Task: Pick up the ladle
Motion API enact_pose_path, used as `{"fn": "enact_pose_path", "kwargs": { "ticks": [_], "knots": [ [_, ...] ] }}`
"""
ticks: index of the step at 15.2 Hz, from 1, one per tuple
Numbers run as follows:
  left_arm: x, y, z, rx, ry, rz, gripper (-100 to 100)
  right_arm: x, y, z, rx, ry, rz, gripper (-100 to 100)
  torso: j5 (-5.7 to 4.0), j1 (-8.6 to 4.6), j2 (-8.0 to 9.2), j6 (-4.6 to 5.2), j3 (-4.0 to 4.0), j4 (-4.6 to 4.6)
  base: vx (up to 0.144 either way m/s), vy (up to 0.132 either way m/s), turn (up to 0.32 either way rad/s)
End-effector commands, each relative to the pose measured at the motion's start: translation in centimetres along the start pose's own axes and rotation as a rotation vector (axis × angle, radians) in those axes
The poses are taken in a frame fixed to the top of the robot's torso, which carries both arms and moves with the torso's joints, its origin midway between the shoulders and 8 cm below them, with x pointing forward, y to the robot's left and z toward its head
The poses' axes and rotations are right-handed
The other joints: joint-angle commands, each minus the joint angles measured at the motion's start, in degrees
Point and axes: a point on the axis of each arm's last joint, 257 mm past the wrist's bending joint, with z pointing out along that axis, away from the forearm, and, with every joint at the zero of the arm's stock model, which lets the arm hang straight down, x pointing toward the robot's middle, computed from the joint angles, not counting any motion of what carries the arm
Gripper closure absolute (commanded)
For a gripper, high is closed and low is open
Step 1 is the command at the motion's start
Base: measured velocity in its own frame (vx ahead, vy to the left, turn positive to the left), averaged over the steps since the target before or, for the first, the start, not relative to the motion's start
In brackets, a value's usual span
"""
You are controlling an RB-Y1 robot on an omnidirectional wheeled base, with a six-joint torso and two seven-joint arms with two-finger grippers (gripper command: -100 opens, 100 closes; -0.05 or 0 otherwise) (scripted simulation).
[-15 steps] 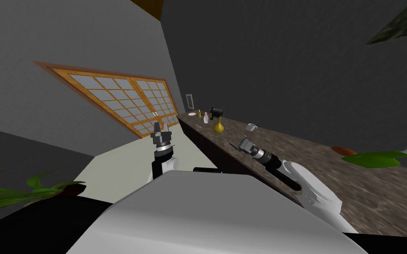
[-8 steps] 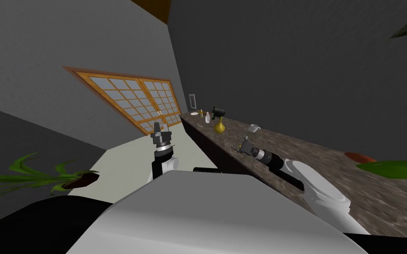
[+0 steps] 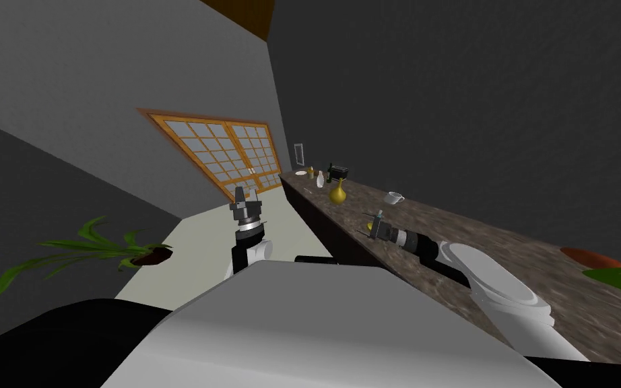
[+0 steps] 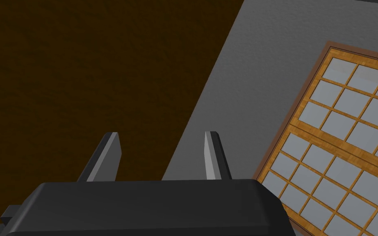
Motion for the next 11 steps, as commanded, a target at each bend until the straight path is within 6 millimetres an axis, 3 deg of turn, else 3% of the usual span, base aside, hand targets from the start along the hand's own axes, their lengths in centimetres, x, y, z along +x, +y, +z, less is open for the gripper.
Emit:
{"fn": "enact_pose_path", "kwargs": {
  "ticks": [1,11],
  "knots": [
    [0.0,0.0,0.0,0.0,0.0,0.0,0,1.0,0.5,-0.3,-0.031,0.037,-0.031,-100,0.0,0.0,0.0,0.0,0.0,0.0,-0.024,-0.034,0.074],
    [0.0,0.0,0.0,0.0,0.0,0.0,0,7.2,2.6,-3.8,-0.217,0.228,-0.182,-100,-0.01,-0.01,-0.01,0.0,-0.01,0.0,-0.029,-0.032,0.126]
  ]
}}
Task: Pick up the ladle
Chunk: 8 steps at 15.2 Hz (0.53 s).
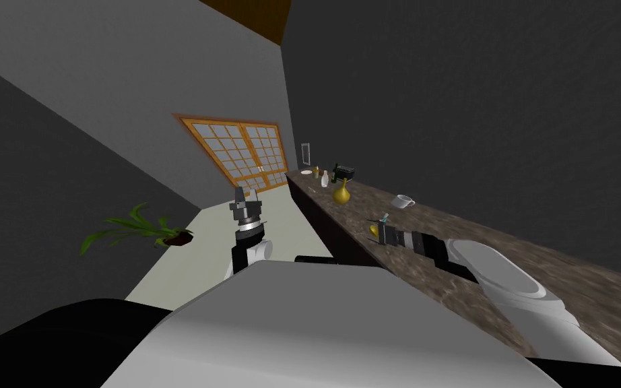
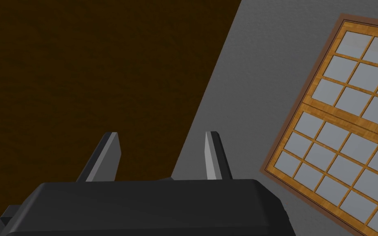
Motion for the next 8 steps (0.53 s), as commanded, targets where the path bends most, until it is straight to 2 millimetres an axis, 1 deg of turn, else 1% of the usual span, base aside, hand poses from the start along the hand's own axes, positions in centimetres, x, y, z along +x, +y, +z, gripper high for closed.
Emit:
{"fn": "enact_pose_path", "kwargs": {
  "ticks": [1,2,3,4,6,7,8],
  "knots": [
    [0.0,0.0,0.0,0.0,0.0,0.0,0,1.5,1.0,-1.0,-0.057,0.044,-0.037,-100,0.0,0.0,0.0,0.0,0.0,0.0,-0.027,-0.031,0.154],
    [0.0,0.0,0.0,0.0,0.0,0.0,0,2.0,1.3,-1.0,-0.069,0.063,-0.045,-100,0.01,0.0,-0.01,-0.04,-0.01,0.0,-0.026,-0.034,0.172],
    [0.0,0.0,0.0,0.0,0.0,0.0,0,2.4,1.6,-1.1,-0.079,0.079,-0.051,-100,0.0,0.0,-0.02,-0.02,-0.01,0.0,-0.017,-0.026,0.063],
    [0.0,0.0,0.0,0.0,0.0,0.0,0,3.6,2.1,-2.0,-0.121,0.105,-0.074,-100,0.0,0.01,-0.03,0.0,-0.02,-0.01,-0.016,-0.025,0.159],
    [0.0,0.0,0.0,0.0,0.0,0.0,0,4.4,2.6,-2.1,-0.14,0.134,-0.085,-100,0.01,0.01,-0.05,-0.02,-0.03,-0.01,-0.017,-0.028,0.116],
    [0.0,0.0,0.0,0.0,0.0,0.0,0,5.4,3.1,-3.1,-0.179,0.156,-0.103,-100,0.0,0.02,-0.06,0.0,-0.03,-0.01,-0.018,-0.024,0.167],
    [0.0,0.0,0.0,0.0,0.0,0.0,0,5.9,3.4,-3.2,-0.191,0.173,-0.109,-100,0.01,0.02,-0.06,-0.04,-0.03,-0.01,-0.016,-0.027,0.183]
  ]
}}
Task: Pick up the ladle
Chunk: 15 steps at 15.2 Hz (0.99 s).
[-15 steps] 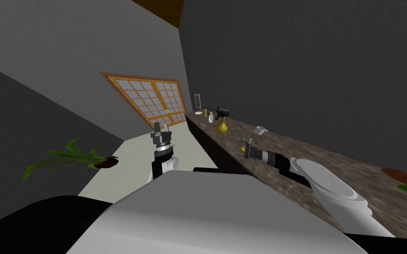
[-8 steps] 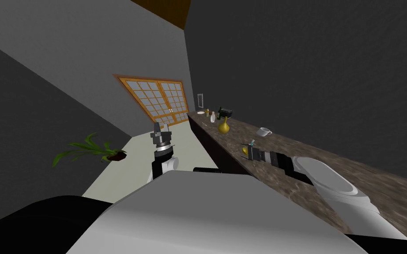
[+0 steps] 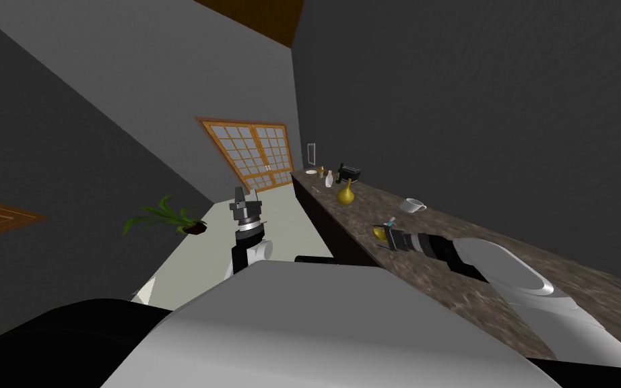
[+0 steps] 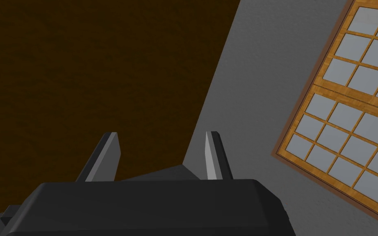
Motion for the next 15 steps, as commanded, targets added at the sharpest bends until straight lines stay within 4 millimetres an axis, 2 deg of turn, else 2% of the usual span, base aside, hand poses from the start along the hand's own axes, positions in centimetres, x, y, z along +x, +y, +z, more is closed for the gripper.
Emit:
{"fn": "enact_pose_path", "kwargs": {
  "ticks": [1,5,7,8,10,13,15],
  "knots": [
    [0.0,0.0,0.0,0.0,0.0,0.0,0,1.1,0.8,-0.3,-0.034,0.033,-0.015,-100,0.0,0.0,0.0,0.0,0.0,0.0,-0.011,-0.023,0.068],
    [0.0,0.0,0.0,0.0,0.0,0.0,0,3.9,2.8,-1.8,-0.131,0.102,-0.053,-100,0.0,0.01,-0.03,0.04,-0.02,-0.01,-0.011,-0.023,0.133],
    [0.0,0.0,0.0,0.0,0.0,0.0,0,4.5,3.1,-2.0,-0.148,0.123,-0.059,-100,0.0,0.01,-0.05,0.0,-0.03,-0.01,-0.005,-0.019,0.115],
    [0.0,0.0,0.0,0.0,0.0,0.0,0,5.5,3.9,-2.8,-0.188,0.146,-0.07,-100,0.0,0.03,-0.05,0.03,-0.03,-0.01,0.0,-0.014,0.153],
    [0.0,0.0,0.0,0.0,0.0,0.0,0,5.9,4.2,-2.9,-0.2,0.162,-0.074,-100,0.01,0.04,-0.08,0.0,-0.04,-0.02,0.001,-0.015,0.11],
    [0.0,0.0,0.0,0.0,0.0,0.0,0,8.0,5.8,-4.6,-0.283,0.212,-0.092,-100,0.01,0.06,-0.12,0.0,-0.07,-0.03,0.01,-0.014,0.173],
    [0.0,0.0,0.0,0.0,0.0,0.0,0,8.4,6.0,-4.8,-0.295,0.228,-0.095,-100,0.01,0.04,-0.17,0.01,-0.09,-0.04,0.021,-0.018,0.096]
  ]
}}
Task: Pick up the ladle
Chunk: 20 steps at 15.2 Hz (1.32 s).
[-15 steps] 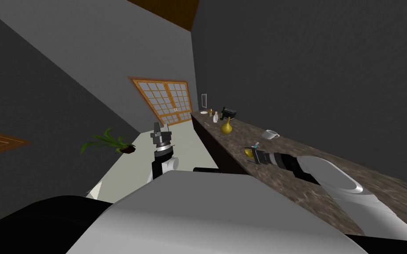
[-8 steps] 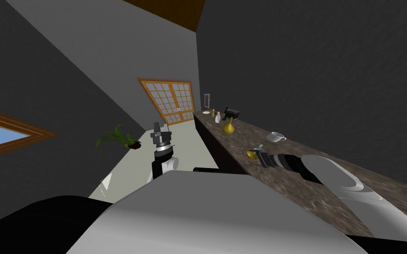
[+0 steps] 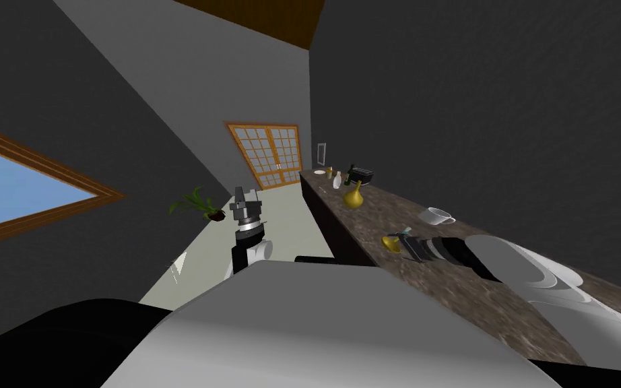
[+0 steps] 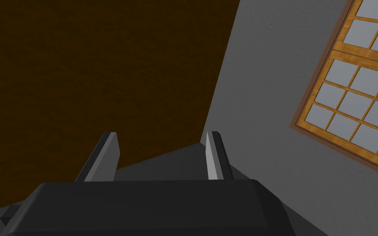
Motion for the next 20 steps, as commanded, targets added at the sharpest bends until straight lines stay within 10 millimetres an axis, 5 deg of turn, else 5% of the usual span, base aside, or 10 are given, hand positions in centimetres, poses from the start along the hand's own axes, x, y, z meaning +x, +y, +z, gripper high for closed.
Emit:
{"fn": "enact_pose_path", "kwargs": {
  "ticks": [1,10,16,17,20],
  "knots": [
    [0.0,0.0,0.0,0.0,0.0,0.0,0,1.3,1.3,-0.4,-0.05,0.029,-0.008,-100,0.0,0.0,0.0,0.0,0.0,0.0,0.023,-0.011,0.116],
    [0.0,0.0,0.0,0.0,0.0,0.0,0,4.2,5.8,-1.8,-0.219,0.094,-0.016,-100,0.01,0.04,-0.13,-0.05,-0.07,-0.03,0.035,-0.009,0.147],
    [0.0,0.0,0.0,0.0,0.0,0.0,0,3.8,5.9,-0.3,-0.196,0.095,-0.011,-100,0.01,0.09,0.11,0.0,0.06,0.02,-0.001,-0.004,0.031],
    [0.0,0.0,0.0,0.0,0.0,0.0,0,3.9,5.9,-0.2,-0.194,0.097,-0.011,100,0.02,0.09,0.12,0.01,0.07,0.03,0.0,0.0,0.0],
    [0.0,0.0,0.0,0.0,0.0,0.0,0,3.9,5.9,-0.3,-0.193,0.098,-0.013,100,0.0,0.12,0.09,0.01,0.05,0.01,0.0,0.0,0.0]
  ]
}}
